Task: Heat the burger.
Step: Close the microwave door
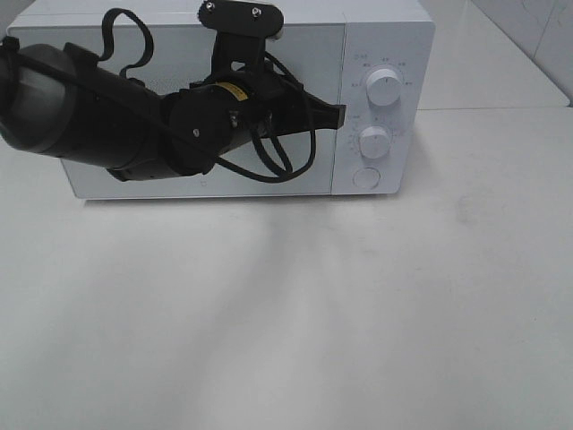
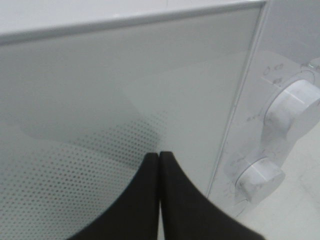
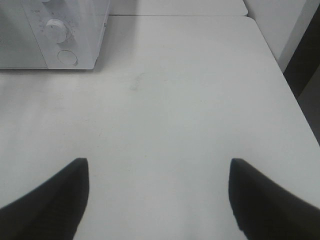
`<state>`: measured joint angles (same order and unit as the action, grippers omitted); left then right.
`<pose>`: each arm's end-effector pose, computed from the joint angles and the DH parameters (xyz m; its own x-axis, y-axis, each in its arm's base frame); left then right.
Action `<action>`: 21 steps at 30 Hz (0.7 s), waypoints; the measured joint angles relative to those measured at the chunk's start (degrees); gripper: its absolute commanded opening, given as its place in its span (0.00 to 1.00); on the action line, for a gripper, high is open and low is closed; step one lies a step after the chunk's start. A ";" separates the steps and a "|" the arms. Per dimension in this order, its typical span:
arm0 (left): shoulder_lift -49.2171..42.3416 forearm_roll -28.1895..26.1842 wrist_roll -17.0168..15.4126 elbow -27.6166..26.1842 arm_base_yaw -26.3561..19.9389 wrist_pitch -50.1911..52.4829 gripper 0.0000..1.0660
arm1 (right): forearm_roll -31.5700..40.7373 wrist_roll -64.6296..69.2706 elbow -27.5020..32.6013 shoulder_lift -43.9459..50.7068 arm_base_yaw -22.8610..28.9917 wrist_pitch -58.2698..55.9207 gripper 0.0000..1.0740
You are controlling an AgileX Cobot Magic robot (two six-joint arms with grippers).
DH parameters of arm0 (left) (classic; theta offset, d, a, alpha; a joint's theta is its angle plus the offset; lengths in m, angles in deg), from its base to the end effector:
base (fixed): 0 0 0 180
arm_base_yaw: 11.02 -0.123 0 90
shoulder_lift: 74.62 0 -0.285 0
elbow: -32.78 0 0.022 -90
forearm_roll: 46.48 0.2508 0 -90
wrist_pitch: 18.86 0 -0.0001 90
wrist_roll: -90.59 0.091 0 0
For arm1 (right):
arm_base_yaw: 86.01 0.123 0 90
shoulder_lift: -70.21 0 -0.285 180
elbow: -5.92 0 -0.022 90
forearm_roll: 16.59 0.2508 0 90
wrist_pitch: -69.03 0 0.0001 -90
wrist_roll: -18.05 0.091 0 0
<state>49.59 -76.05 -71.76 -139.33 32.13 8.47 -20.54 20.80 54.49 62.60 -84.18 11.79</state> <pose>0.3390 -0.2896 0.1795 -0.3019 0.0718 -0.9506 0.4670 0.8805 -0.0818 -0.0028 -0.0054 0.2825 -0.3960 -0.0020 -0.9182 0.0255 0.9996 -0.0132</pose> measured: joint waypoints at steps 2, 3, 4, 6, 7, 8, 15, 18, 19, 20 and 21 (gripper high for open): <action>-0.46 -0.23 0.40 -0.06 0.00 -1.20 0.00 | 0.00 0.00 0.00 0.00 0.00 0.00 0.70; -1.15 -1.03 0.52 -0.11 0.00 -2.35 0.00 | 0.00 0.00 0.00 0.00 0.00 0.00 0.70; -1.15 -1.03 0.52 -0.11 0.00 -2.35 0.00 | 0.00 0.00 0.00 0.00 0.00 0.00 0.70; -1.49 -1.32 0.52 -0.11 0.00 -3.09 0.00 | 0.00 0.00 0.00 0.00 0.00 0.00 0.70; -2.35 -1.83 0.52 -0.06 0.00 -4.01 0.00 | 0.00 0.00 0.00 0.00 0.00 0.00 0.70; -2.81 -1.95 0.52 0.17 0.00 -4.41 0.00 | 0.00 0.00 0.00 0.00 0.00 0.00 0.70; -7.56 -2.23 0.52 5.04 0.11 -7.22 0.00 | 0.00 0.00 0.00 0.00 0.00 0.00 0.70; -9.63 -2.35 0.52 7.16 0.11 -10.77 0.03 | 0.00 0.00 0.00 0.00 0.00 0.00 0.70; -10.49 -2.35 0.52 7.85 0.11 -12.20 0.08 | 0.00 0.00 0.00 0.00 0.00 0.00 0.70; -10.49 -2.35 0.52 7.85 0.11 -12.20 0.08 | 0.00 0.00 0.00 0.00 0.00 0.00 0.70; -12.15 -2.35 0.52 9.05 0.11 -14.50 0.26 | 0.00 0.00 0.00 0.00 0.00 0.00 0.70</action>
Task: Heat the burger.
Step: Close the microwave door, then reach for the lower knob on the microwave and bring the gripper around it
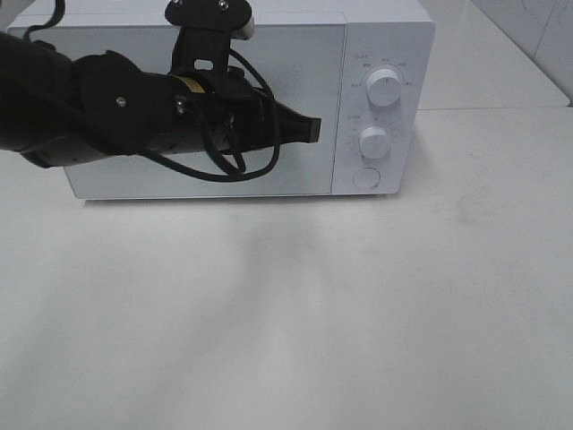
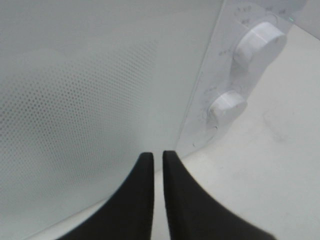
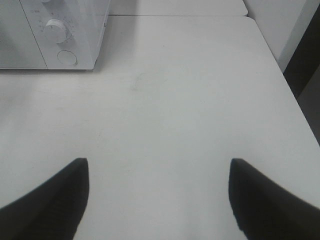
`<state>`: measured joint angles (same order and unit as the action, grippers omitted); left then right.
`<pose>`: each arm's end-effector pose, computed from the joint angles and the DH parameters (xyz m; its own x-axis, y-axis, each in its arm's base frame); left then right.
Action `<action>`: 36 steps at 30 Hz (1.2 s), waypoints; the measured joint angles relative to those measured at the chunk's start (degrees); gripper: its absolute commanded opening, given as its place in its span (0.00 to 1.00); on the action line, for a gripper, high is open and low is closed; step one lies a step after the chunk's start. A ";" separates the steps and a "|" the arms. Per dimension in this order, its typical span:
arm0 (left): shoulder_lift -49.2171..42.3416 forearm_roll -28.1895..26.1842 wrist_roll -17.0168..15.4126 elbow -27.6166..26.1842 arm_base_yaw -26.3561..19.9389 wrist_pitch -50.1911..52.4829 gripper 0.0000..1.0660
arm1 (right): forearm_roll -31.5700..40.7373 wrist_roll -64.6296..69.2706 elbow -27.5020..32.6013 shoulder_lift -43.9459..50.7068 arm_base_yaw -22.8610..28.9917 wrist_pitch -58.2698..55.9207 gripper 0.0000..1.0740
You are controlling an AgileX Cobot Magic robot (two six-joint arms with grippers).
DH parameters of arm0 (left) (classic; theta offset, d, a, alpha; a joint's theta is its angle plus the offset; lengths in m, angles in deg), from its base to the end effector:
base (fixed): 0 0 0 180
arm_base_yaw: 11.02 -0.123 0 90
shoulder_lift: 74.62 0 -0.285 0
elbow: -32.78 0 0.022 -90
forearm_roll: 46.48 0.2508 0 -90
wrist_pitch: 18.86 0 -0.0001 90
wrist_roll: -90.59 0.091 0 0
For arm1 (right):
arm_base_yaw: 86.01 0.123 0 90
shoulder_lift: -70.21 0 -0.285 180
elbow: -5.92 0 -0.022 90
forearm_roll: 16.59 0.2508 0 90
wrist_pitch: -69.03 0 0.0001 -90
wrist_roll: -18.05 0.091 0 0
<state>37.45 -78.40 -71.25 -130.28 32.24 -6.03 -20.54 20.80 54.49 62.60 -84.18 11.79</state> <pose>0.2953 -0.2633 0.2037 -0.4710 0.1339 -0.8719 0.5116 0.8467 -0.1464 -0.0028 -0.0054 0.2825 -0.3960 -0.0020 -0.9182 0.0255 0.9996 -0.0132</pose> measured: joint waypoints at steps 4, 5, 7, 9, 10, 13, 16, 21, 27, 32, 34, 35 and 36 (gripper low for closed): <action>-2.23 0.29 0.00 2.01 0.00 -2.92 0.67 | 0.00 0.00 0.00 0.00 0.00 0.00 0.70; -3.61 0.29 0.00 3.38 0.00 -4.35 0.90 | 0.00 0.00 0.00 0.00 0.00 0.00 0.70; -5.04 0.34 0.00 4.35 0.00 -6.25 0.95 | 0.00 0.00 0.00 0.00 0.00 0.00 0.70; -7.45 1.09 0.00 5.39 0.00 -11.34 0.94 | 0.00 0.00 0.00 0.00 0.00 0.00 0.70; -7.45 1.09 0.00 5.39 0.00 -11.34 0.94 | 0.00 0.00 0.00 0.00 0.00 0.00 0.70; -9.63 3.44 0.00 5.61 0.00 -17.13 0.94 | 0.00 0.00 0.00 0.00 0.00 0.00 0.70; -11.29 6.93 0.00 5.61 0.00 -22.92 0.94 | 0.00 0.00 0.00 0.00 0.00 0.00 0.70; -13.01 11.57 0.00 5.61 0.00 -34.55 0.94 | 0.00 0.00 0.00 0.00 0.00 0.00 0.70; -13.98 12.72 -0.23 5.73 -0.11 -48.19 0.94 | 0.00 0.00 0.00 0.00 0.00 0.00 0.70; -13.98 13.18 -2.86 5.73 -3.32 -55.29 0.94 | 0.00 0.00 0.00 0.00 0.00 0.00 0.70; -14.21 13.46 -3.78 5.73 -5.67 -57.75 0.94 | 0.00 0.00 0.00 0.00 0.00 0.00 0.70; -14.95 14.04 -4.41 5.73 -7.91 -60.05 0.94 | 0.00 0.00 0.00 0.00 0.00 0.00 0.70; -15.47 14.32 -4.64 5.73 -9.00 -60.85 0.94 | 0.00 0.00 0.00 0.00 0.00 0.00 0.70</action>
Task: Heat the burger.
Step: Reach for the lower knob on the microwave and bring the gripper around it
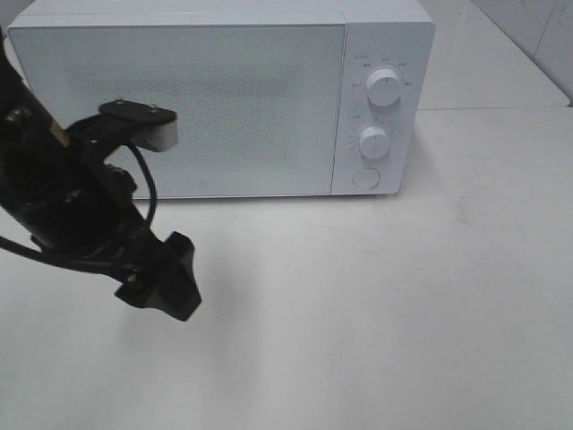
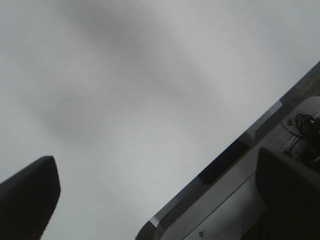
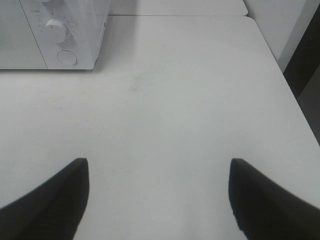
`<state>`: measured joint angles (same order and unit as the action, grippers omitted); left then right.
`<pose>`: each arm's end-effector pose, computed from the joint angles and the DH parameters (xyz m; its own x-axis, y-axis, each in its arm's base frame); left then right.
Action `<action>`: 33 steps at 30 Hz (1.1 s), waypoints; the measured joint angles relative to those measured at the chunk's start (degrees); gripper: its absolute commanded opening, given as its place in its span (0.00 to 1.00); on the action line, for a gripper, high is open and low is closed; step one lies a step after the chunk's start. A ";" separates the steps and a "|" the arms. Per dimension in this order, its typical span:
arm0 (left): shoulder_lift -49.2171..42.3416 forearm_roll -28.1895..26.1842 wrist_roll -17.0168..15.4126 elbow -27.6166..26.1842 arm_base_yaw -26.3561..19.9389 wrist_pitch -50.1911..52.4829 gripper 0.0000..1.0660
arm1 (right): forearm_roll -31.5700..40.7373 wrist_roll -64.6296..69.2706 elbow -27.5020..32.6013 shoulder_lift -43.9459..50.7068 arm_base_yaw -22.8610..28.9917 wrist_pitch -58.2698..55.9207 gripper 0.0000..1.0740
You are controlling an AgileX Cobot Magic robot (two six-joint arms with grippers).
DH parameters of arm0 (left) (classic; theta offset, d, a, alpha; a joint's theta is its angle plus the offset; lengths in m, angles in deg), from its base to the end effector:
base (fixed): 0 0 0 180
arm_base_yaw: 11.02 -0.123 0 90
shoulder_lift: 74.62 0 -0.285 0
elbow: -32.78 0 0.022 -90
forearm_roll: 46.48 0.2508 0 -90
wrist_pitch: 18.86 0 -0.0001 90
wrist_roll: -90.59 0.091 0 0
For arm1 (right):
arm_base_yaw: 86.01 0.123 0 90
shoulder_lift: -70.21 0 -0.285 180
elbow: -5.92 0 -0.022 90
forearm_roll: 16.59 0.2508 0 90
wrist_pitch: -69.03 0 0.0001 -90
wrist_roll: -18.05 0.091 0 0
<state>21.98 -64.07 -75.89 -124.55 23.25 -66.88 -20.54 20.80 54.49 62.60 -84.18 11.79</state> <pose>0.2230 -0.1767 0.2166 -0.7852 0.5669 -0.2490 0.6153 0.7595 -0.2113 -0.0028 -0.0054 0.2825 -0.3960 -0.0020 -0.9182 0.0255 0.9996 -0.0132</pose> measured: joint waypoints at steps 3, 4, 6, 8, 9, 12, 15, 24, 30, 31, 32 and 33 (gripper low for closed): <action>-1.60 0.46 -0.34 0.00 -2.52 -1.72 0.94 | 0.00 0.00 0.00 0.00 0.00 0.00 0.70; -2.69 0.63 -0.57 0.00 -4.01 -2.58 0.94 | 0.00 0.00 0.00 0.00 0.00 0.00 0.70; -5.04 0.86 -0.92 0.06 -7.39 -3.90 0.94 | 0.00 0.00 0.00 0.00 0.00 0.00 0.70; -8.82 1.26 -0.97 1.09 -12.89 -5.27 0.94 | 0.00 0.00 0.00 0.00 0.00 0.00 0.70; -8.82 1.26 -0.97 1.09 -12.89 -5.27 0.94 | 0.00 0.00 0.00 0.00 0.00 0.00 0.70; -12.61 2.41 -1.03 2.81 -18.85 -7.16 0.94 | 0.00 0.00 0.00 0.00 0.00 0.00 0.70; -16.56 4.18 -1.15 4.58 -24.98 -9.22 0.94 | 0.00 0.00 0.00 0.00 0.00 0.00 0.70; -30.19 6.47 -3.61 7.68 -34.84 -12.38 0.94 | 0.00 0.00 0.00 0.00 0.00 0.00 0.70; -39.42 7.51 -3.95 12.61 -35.01 -13.52 0.94 | 0.00 0.00 0.00 0.00 0.00 0.00 0.70; -39.42 7.51 -3.95 12.61 -35.01 -13.52 0.94 | 0.00 0.00 0.00 0.00 0.00 0.00 0.70; -42.86 7.85 -3.95 14.50 -35.01 -13.58 0.94 | 0.00 0.00 0.00 0.00 0.00 0.00 0.70; -44.29 7.96 -3.95 15.36 -35.01 -13.58 0.94 | 0.00 0.00 0.00 0.00 0.00 0.00 0.70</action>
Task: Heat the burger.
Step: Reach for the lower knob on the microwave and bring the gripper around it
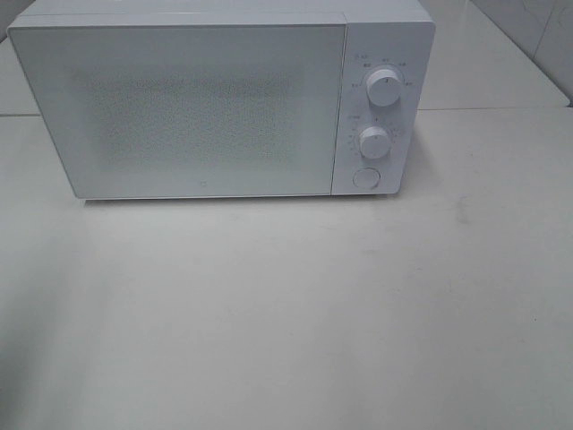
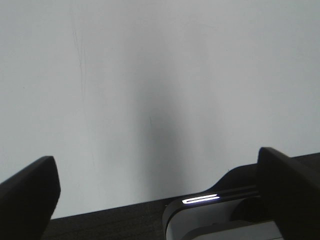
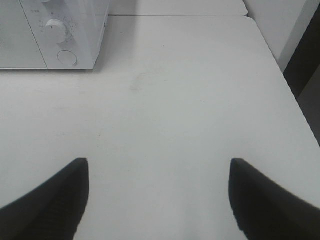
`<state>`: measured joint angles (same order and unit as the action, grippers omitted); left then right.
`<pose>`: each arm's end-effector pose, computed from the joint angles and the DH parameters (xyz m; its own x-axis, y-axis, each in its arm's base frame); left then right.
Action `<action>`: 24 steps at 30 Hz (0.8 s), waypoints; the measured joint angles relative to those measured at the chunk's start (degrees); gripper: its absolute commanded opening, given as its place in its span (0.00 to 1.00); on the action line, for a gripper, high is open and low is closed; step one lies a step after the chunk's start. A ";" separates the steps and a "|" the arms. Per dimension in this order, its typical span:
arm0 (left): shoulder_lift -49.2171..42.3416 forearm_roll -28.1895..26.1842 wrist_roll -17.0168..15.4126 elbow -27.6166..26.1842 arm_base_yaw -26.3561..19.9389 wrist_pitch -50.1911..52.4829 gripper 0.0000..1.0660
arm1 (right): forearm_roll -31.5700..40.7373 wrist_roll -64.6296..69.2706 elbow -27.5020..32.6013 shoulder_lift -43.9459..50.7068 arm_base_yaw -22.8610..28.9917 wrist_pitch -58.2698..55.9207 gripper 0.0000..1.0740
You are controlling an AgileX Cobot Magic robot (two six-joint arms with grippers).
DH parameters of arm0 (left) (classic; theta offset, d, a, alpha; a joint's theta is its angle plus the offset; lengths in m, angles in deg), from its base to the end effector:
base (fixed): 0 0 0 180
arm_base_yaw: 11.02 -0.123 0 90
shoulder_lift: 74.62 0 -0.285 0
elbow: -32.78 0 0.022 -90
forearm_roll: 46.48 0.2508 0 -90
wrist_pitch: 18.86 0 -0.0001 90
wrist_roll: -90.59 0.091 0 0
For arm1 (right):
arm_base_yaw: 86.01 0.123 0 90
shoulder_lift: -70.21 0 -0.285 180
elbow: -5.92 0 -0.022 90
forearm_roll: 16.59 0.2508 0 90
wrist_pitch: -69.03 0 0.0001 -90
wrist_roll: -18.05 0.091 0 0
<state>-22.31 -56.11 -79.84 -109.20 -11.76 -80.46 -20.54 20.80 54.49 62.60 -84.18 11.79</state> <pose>0.1196 -0.0119 0.2899 -0.8712 0.0742 -0.4852 0.1330 0.9872 -0.0878 -0.0028 -0.0054 0.2825 -0.3960 -0.0020 -0.9182 0.0255 0.9996 -0.0132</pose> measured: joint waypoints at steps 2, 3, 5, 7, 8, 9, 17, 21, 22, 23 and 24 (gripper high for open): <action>-3.21 0.17 0.00 1.49 0.00 -0.06 0.94 | 0.00 0.00 0.00 0.00 0.00 0.00 0.70; -5.04 0.34 0.00 2.29 0.00 -0.11 0.94 | 0.00 0.00 0.00 0.00 0.00 0.00 0.70; -8.71 0.69 -0.06 3.67 0.00 -0.17 0.94 | 0.00 0.00 0.00 0.00 0.00 0.00 0.70; -12.03 1.32 -0.63 5.04 0.00 -0.23 0.94 | 0.00 0.00 0.00 0.00 0.00 0.00 0.70; -13.92 1.66 -1.20 5.84 0.00 -0.23 0.94 | 0.00 0.00 0.00 0.00 0.00 0.00 0.70; -13.92 1.66 -1.20 5.84 0.00 -0.23 0.94 | 0.00 0.00 0.00 0.00 0.00 0.00 0.70; -29.22 4.93 -6.99 9.40 0.00 -0.06 0.94 | 0.00 0.00 0.00 0.00 0.00 0.00 0.70; -35.47 5.79 -7.33 9.40 0.00 0.00 0.94 | 0.00 0.00 0.00 0.00 0.00 0.00 0.70; -37.07 5.90 -7.33 9.40 0.00 0.00 0.94 | 0.00 0.00 0.00 0.00 0.00 0.00 0.70; -40.28 6.07 -7.33 9.40 0.00 0.00 0.94 | 0.00 0.00 0.00 0.00 0.00 0.00 0.70; -40.28 6.07 -7.33 9.40 0.00 0.00 0.94 | 0.00 0.00 0.00 0.00 0.00 0.00 0.70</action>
<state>-62.59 -50.04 -87.17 -99.80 -11.76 -80.46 -20.54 20.80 54.49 62.60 -84.18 11.79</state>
